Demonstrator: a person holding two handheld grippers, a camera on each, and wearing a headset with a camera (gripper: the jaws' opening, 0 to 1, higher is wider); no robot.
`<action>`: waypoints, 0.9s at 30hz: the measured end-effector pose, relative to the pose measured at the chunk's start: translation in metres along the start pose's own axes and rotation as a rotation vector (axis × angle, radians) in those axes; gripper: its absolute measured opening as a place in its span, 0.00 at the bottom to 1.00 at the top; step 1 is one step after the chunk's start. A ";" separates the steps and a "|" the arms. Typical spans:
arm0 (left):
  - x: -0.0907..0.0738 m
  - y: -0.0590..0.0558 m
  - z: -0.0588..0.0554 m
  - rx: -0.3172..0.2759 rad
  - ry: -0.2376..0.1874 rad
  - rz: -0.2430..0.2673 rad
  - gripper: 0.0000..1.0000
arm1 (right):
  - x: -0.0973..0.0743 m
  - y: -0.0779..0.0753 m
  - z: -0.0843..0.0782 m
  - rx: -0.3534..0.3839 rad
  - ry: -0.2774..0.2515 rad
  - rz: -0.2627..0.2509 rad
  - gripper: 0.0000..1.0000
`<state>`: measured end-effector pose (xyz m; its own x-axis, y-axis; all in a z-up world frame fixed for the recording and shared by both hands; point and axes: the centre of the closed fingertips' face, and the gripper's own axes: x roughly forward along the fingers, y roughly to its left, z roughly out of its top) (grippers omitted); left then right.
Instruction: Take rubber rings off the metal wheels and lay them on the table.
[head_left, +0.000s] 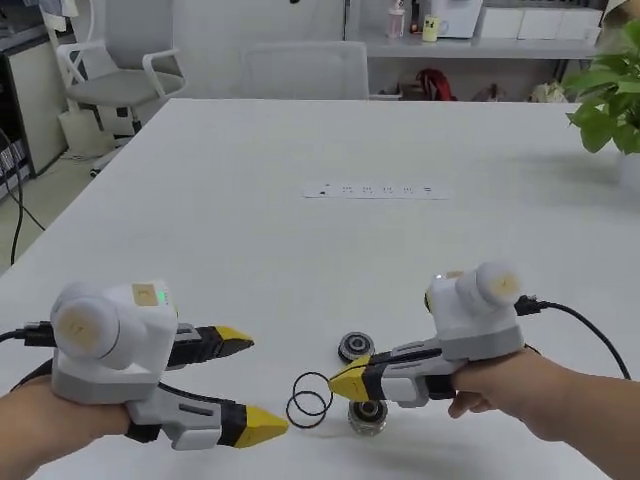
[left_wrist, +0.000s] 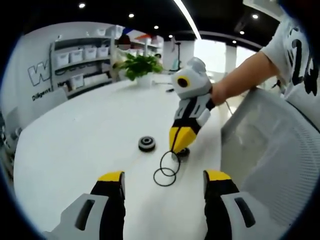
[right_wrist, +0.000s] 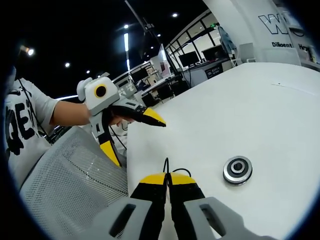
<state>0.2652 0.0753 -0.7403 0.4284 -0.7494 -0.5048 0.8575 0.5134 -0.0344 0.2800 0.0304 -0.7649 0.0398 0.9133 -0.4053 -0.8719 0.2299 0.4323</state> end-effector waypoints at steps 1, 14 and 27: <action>-0.001 0.001 -0.001 -0.001 0.000 0.002 0.65 | 0.001 0.000 -0.001 0.002 0.004 -0.001 0.00; -0.005 0.005 -0.004 -0.016 -0.006 0.017 0.65 | 0.013 -0.001 -0.009 0.013 0.033 0.003 0.00; -0.005 0.007 -0.009 -0.023 0.006 0.019 0.65 | 0.015 -0.009 -0.015 0.014 0.052 -0.035 0.00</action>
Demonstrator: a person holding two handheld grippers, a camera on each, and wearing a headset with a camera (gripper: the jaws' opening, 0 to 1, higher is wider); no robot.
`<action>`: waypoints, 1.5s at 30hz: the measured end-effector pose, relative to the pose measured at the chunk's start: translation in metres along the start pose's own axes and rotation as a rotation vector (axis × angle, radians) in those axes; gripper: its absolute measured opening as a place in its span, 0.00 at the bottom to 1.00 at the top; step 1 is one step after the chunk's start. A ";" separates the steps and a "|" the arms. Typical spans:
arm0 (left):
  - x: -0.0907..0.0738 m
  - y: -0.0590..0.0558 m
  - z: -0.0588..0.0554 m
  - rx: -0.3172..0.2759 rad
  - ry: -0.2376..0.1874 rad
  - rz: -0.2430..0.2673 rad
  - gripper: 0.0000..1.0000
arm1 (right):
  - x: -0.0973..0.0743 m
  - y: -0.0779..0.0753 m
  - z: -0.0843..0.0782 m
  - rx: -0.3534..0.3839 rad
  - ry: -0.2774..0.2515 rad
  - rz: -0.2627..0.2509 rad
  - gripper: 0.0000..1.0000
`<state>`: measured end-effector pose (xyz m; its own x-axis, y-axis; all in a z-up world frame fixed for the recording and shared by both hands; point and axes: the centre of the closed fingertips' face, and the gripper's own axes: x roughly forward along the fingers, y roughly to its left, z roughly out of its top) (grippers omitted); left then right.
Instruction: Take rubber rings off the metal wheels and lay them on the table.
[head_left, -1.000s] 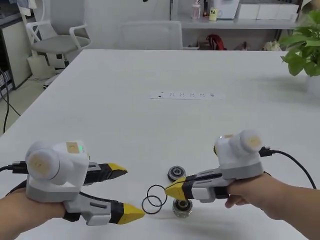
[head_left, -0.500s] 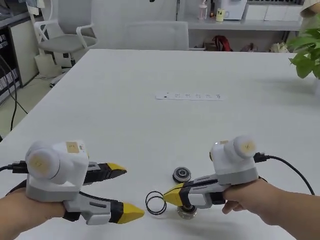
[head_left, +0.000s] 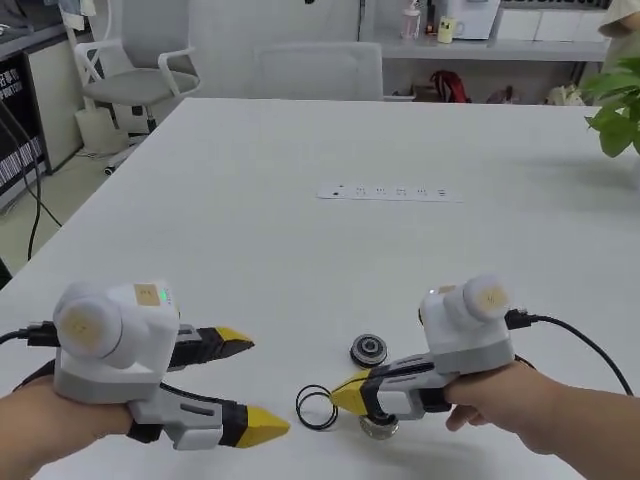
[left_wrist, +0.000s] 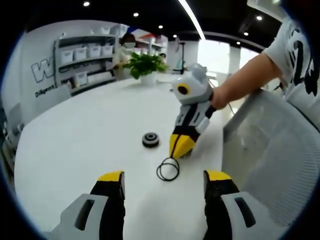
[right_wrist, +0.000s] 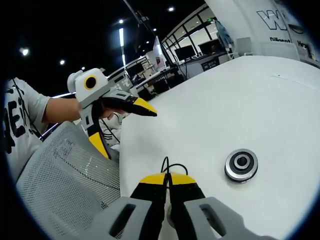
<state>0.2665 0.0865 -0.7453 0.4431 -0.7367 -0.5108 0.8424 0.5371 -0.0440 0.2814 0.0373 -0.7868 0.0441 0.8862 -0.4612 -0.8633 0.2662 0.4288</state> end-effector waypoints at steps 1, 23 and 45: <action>0.000 0.000 0.000 0.000 0.001 0.000 0.65 | 0.000 0.000 0.000 -0.002 0.002 -0.001 0.00; 0.002 -0.006 0.000 0.004 0.017 -0.005 0.65 | -0.001 0.004 -0.007 -0.119 0.050 -0.020 0.23; 0.005 0.004 0.009 0.006 0.005 0.001 0.63 | -0.027 -0.010 0.013 -0.126 -0.027 -0.073 0.26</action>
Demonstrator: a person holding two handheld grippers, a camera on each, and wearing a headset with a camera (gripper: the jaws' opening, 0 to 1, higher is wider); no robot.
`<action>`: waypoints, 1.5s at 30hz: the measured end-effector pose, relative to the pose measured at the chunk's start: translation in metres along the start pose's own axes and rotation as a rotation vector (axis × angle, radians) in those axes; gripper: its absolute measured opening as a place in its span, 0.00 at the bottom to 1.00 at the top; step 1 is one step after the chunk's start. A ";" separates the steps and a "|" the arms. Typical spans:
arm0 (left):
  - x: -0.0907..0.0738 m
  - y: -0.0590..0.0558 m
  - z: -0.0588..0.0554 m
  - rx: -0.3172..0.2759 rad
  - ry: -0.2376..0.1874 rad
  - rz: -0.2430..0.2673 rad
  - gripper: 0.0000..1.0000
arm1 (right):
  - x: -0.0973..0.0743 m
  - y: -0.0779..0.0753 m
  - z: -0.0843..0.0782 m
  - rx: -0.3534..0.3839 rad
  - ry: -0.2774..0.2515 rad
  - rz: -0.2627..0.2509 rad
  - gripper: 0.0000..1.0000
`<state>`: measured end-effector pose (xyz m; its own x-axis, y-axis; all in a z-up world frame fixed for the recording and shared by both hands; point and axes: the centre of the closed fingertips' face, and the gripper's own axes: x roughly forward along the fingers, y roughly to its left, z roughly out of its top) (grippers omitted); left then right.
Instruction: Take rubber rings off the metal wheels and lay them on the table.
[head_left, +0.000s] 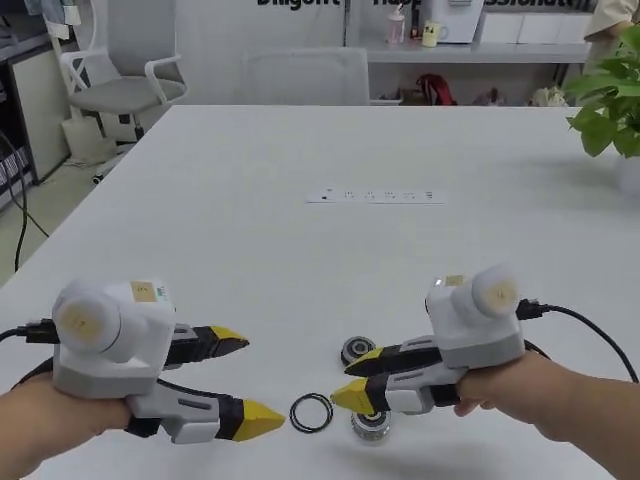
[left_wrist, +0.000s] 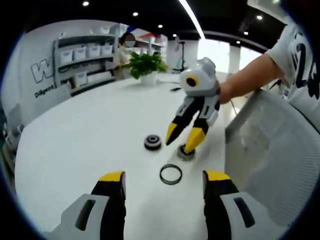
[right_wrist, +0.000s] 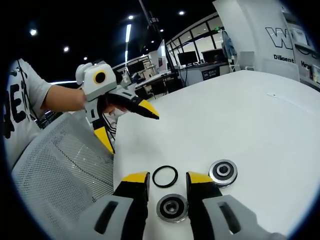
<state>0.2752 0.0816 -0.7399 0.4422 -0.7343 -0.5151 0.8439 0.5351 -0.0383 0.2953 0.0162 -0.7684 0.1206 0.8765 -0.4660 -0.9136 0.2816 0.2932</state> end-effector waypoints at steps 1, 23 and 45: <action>0.001 0.001 0.000 0.001 0.000 0.000 0.63 | -0.002 -0.002 0.001 0.000 -0.005 -0.007 0.26; 0.024 0.020 0.012 0.013 0.004 -0.002 0.60 | -0.026 -0.037 -0.002 0.022 -0.043 -0.107 0.26; 0.055 0.028 0.016 0.020 0.019 -0.034 0.54 | -0.023 -0.066 -0.015 -0.032 -0.015 -0.168 0.29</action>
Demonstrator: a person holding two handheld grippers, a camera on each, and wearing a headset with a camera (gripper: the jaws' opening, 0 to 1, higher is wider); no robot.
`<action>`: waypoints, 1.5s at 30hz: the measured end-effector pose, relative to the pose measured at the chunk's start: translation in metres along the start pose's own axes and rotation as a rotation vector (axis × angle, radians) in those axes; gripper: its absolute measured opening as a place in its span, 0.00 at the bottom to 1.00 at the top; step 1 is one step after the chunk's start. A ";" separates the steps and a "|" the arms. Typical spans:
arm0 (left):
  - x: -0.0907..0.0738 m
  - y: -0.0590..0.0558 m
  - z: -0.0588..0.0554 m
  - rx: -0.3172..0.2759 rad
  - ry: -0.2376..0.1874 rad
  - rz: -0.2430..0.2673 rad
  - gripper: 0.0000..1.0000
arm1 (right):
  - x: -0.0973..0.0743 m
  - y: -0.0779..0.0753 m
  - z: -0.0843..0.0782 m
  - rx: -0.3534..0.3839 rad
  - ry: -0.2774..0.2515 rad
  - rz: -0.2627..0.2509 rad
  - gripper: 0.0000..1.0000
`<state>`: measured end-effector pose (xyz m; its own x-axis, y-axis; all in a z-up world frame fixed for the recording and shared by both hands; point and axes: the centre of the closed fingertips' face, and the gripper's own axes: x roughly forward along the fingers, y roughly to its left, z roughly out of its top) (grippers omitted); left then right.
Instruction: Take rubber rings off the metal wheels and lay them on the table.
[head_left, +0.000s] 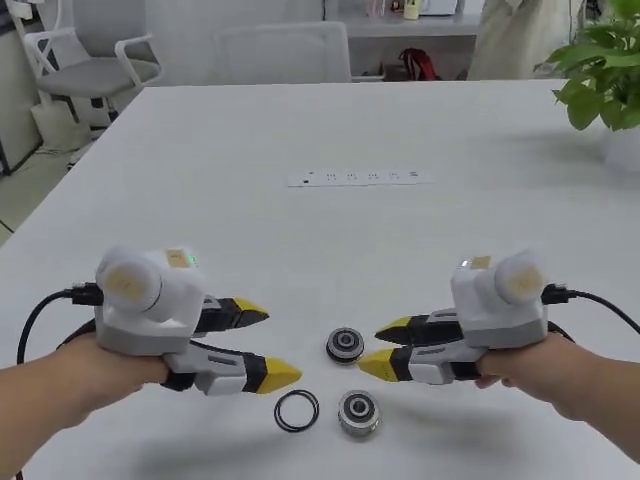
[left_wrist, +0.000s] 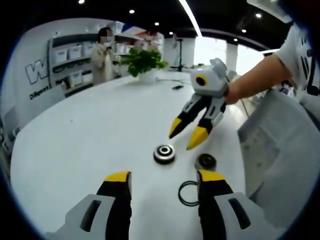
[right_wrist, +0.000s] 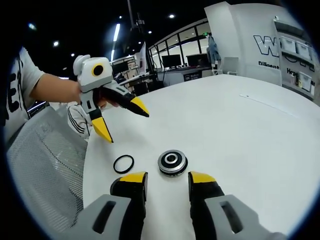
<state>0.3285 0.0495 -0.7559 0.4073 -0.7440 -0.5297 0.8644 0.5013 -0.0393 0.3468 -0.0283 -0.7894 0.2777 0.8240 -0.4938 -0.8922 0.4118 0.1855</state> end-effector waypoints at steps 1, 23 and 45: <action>0.001 0.001 0.000 0.000 0.001 -0.001 0.53 | 0.000 -0.001 0.000 -0.002 0.001 -0.001 0.30; 0.042 -0.001 0.002 -0.008 0.016 -0.047 0.43 | 0.009 -0.002 -0.005 0.004 -0.005 0.008 0.32; 0.070 -0.006 0.008 0.029 0.038 -0.076 0.28 | 0.009 -0.004 -0.012 0.033 -0.015 0.006 0.32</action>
<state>0.3544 -0.0086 -0.7858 0.3296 -0.7619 -0.5576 0.9007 0.4307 -0.0560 0.3489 -0.0267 -0.8046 0.2779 0.8323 -0.4796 -0.8818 0.4190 0.2163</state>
